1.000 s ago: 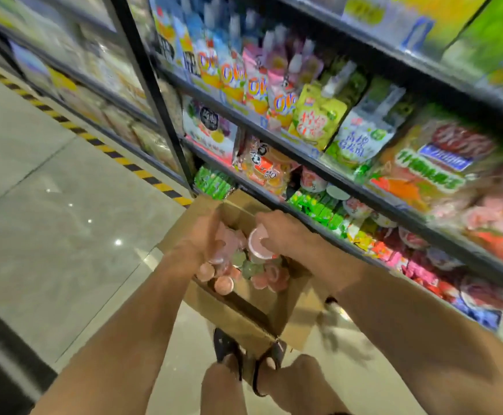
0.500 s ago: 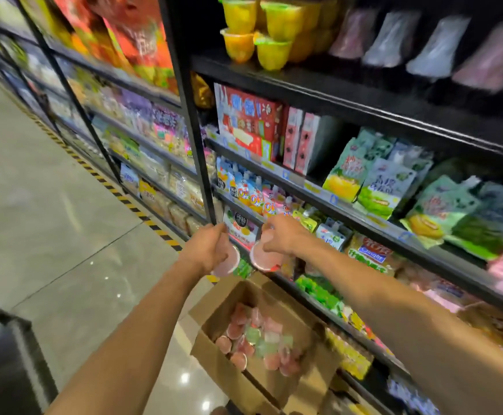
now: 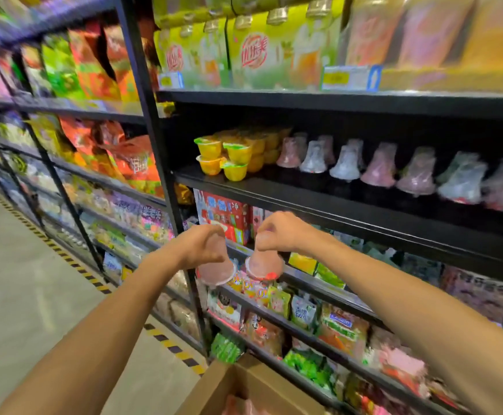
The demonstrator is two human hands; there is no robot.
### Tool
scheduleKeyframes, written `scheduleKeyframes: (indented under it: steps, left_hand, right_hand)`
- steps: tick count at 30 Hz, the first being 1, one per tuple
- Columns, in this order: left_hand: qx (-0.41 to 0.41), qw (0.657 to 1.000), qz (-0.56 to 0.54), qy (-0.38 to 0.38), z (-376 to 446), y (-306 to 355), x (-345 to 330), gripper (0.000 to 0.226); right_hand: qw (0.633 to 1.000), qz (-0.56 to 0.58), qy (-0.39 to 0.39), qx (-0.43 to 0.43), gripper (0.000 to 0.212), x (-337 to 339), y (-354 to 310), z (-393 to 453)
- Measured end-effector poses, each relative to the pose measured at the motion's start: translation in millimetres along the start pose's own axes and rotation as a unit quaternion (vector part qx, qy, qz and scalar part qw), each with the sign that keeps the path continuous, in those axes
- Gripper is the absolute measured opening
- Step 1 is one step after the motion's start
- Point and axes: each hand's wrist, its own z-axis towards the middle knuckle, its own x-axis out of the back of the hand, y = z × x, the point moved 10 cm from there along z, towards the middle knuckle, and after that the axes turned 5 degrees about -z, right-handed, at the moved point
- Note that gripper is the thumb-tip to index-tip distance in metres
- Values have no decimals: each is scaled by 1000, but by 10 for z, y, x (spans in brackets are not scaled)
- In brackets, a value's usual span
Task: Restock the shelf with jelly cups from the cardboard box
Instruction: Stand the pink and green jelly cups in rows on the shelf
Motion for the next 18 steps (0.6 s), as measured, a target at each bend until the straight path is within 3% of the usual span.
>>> scheduleKeyframes:
  steps: [7,11,18]
  left_hand:
    - [-84,996,11,-11,398,576,185,54]
    - [-158,987,12,-4,638,1056,237,47]
    - [-279,960,-2,-23,823,2049,28,48]
  right_hand:
    - [997,17,31,-62,21,435,234,-283]
    - [991,44,65,-112,6,679,490,-598]
    - [973,56,97,-204,11,1028,1009,-1526]
